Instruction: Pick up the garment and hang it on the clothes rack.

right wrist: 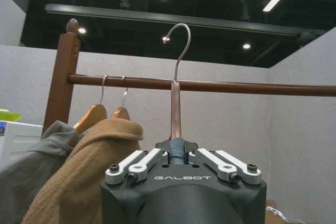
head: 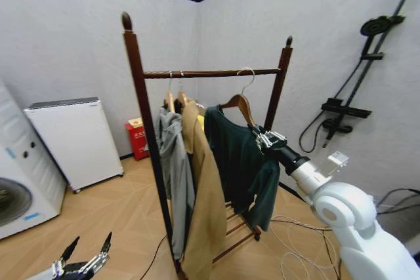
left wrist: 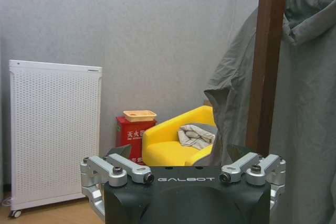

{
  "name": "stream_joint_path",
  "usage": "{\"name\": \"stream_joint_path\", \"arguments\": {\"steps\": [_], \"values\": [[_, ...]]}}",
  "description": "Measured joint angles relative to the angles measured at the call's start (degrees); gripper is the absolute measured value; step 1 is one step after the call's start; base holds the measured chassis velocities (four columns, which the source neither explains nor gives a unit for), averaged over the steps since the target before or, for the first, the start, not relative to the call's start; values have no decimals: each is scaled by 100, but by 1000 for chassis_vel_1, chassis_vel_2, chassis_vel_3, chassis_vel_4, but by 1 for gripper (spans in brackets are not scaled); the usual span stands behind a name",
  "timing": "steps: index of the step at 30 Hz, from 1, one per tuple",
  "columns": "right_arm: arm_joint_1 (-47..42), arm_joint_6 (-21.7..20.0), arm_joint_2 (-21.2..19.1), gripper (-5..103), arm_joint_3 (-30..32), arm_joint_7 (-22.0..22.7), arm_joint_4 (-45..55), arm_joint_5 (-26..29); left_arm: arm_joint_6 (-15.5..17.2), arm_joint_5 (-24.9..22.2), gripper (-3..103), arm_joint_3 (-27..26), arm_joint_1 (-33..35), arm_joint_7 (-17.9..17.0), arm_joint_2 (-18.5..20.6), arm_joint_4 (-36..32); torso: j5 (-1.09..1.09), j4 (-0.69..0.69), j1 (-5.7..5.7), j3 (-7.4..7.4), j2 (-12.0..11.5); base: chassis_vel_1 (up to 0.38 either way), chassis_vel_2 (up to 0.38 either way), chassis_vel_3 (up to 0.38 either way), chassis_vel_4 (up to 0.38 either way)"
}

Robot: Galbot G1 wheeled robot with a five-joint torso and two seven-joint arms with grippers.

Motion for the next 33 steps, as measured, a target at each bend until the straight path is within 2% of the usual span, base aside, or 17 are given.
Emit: {"name": "stream_joint_path", "arguments": {"steps": [5,12,19,33], "values": [[818,-35,-210,12,-479,40,-378,77,0,0,100,0,0,1,0,0,2,-3,8,3,-4,-10,23,33,22],[1348,-284,-267,12,-842,263,-689,271,0,0,100,0,0,0,1,0,1,-2,6,2,-3,0,0,0,0],[1890,-476,-169,12,-1515,500,-1002,236,0,0,100,0,0,0,1,0,0,-2,5,2,-3,0,0,0,0],[2828,-673,-38,12,-2282,799,-1663,237,0,0,100,1,0,0,0,0,0,-2,5,2,-3,0,0,0,0]]}}
